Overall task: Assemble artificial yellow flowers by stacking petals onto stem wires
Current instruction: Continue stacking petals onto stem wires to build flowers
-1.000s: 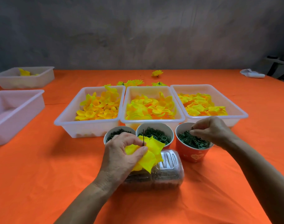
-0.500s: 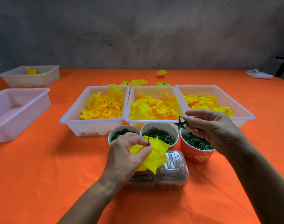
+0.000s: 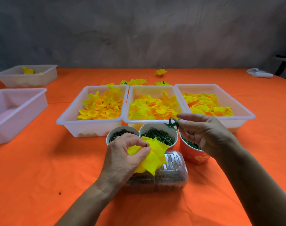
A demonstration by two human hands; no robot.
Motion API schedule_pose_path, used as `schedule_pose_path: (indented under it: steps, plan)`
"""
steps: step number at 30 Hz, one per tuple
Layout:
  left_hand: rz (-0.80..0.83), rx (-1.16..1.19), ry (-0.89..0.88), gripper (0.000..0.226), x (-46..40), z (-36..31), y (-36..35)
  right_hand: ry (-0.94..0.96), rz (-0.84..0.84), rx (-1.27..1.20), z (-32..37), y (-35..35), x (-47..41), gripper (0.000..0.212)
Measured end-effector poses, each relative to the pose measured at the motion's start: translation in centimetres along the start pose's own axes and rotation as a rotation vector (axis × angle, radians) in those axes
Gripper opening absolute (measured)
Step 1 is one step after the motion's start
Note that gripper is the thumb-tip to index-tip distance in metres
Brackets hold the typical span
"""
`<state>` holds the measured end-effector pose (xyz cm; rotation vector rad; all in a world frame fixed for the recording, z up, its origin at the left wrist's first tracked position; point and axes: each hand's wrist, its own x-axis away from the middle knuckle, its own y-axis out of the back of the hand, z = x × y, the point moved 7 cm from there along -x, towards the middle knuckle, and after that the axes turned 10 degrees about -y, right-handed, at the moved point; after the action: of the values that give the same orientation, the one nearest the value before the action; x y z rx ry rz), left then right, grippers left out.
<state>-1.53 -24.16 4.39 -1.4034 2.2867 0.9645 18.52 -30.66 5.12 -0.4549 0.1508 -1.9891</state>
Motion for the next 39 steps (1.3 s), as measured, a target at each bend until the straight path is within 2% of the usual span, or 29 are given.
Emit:
schedule_pose_path:
  steps: [3,5,8,9,13,17,19,22,24,29,31,33,35,39]
  plan:
    - [0.019,0.012,0.01,0.011,0.1,0.1,0.0,0.031,-0.093,-0.043,0.5,1.8,-0.6,0.017]
    - [0.03,0.015,0.009,0.011,0.2,0.2,-0.1,0.087,-0.241,0.047,1.1,4.2,-1.0,0.017]
    - [0.02,0.015,0.014,0.011,0.1,0.3,-0.1,0.19,-0.603,0.55,1.6,8.0,-1.1,0.024]
    - [0.017,0.015,0.015,0.011,0.1,0.3,-0.1,0.184,-0.655,0.674,1.4,8.4,-1.2,0.025]
    - [0.019,0.013,0.006,0.013,0.2,0.2,-0.1,0.153,-0.623,0.928,0.3,8.4,-2.1,0.021]
    - [0.022,0.0,0.005,0.012,0.1,0.1,0.0,0.26,-0.654,1.155,1.1,7.9,-2.0,0.024]
    - [0.026,0.003,0.007,0.012,0.1,0.1,0.0,0.298,-0.587,0.953,1.6,7.1,-1.1,0.026]
    - [0.025,0.029,0.025,0.012,0.1,0.3,0.0,0.229,-0.241,0.42,1.2,3.2,0.4,0.027]
    - [0.029,0.045,0.041,0.013,0.1,0.5,-0.1,0.111,-0.07,0.245,0.1,0.2,0.9,0.024]
    - [0.059,0.066,0.068,0.016,0.0,0.4,0.2,-0.019,0.187,0.056,-0.9,-5.1,1.9,0.016]
    - [0.024,0.05,0.029,0.019,-0.3,-0.1,0.9,-0.047,0.22,0.044,-0.9,-5.9,1.8,0.016]
    - [-0.067,0.108,0.02,0.008,-0.9,-0.7,2.0,-0.056,0.234,0.062,-0.8,-6.4,1.7,0.017]
    - [-0.147,0.237,0.068,0.019,-1.5,-1.1,2.9,-0.058,0.252,0.087,-0.5,-7.0,1.6,0.018]
    - [-0.138,0.35,0.117,0.031,-2.7,-2.1,3.0,-0.076,0.274,0.132,0.0,-8.2,1.5,0.022]
